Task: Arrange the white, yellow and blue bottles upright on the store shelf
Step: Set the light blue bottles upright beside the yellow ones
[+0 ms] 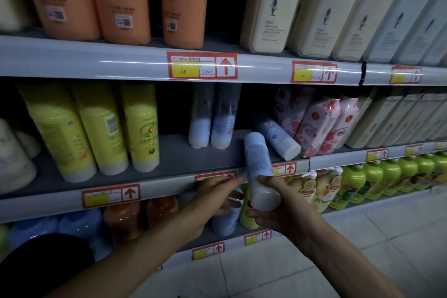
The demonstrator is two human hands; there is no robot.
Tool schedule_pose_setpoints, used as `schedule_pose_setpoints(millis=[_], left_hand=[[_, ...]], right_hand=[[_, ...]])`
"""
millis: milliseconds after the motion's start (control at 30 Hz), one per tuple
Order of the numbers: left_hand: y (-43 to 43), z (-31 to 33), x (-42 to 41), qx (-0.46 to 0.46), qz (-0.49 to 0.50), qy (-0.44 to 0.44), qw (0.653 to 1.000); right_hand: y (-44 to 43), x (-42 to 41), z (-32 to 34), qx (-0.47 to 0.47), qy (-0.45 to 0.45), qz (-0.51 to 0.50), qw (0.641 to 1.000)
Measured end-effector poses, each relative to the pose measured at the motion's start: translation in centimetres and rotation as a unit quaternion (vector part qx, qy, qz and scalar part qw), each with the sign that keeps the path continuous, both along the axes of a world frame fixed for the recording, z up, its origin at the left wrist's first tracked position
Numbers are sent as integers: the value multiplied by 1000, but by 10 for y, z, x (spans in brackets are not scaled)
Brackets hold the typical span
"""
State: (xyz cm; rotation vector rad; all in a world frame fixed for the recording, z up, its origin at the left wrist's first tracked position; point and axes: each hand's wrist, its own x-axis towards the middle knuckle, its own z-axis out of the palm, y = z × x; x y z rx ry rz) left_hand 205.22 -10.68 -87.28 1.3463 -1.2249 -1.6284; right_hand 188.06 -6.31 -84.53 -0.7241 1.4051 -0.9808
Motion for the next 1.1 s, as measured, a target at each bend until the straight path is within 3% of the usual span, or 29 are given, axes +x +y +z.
schedule_pose_setpoints(millis=[100, 233, 367, 433, 533, 667, 800, 967, 1100], left_hand=[[5, -4, 1, 47, -53, 33, 997], [7, -12, 2, 80, -55, 50, 994], [3, -19, 12, 71, -78, 52, 993], [3, -24, 18, 64, -79, 48, 994], [4, -35, 24, 30, -91, 16, 995], [6, -38, 33, -79, -109, -54, 989], [6, -26, 46, -230, -99, -134, 959], [1, 4, 56, -383, -6, -190, 904], [-14, 10, 54, -429, 80, -195, 878]], right_hand=[[3, 7, -7, 9, 29, 36, 999], [5, 13, -16, 7, 65, 88, 994], [5, 13, -16, 23, 117, 130, 984], [1, 11, -16, 32, 126, 108, 986], [-5, 7, -12, 26, 66, 43, 997], [0, 14, -14, -33, 76, 83, 993], [2, 23, -16, -125, 80, 39, 988], [-8, 37, 6, -252, 41, 0, 967], [-27, 53, 16, -320, 47, -28, 946]])
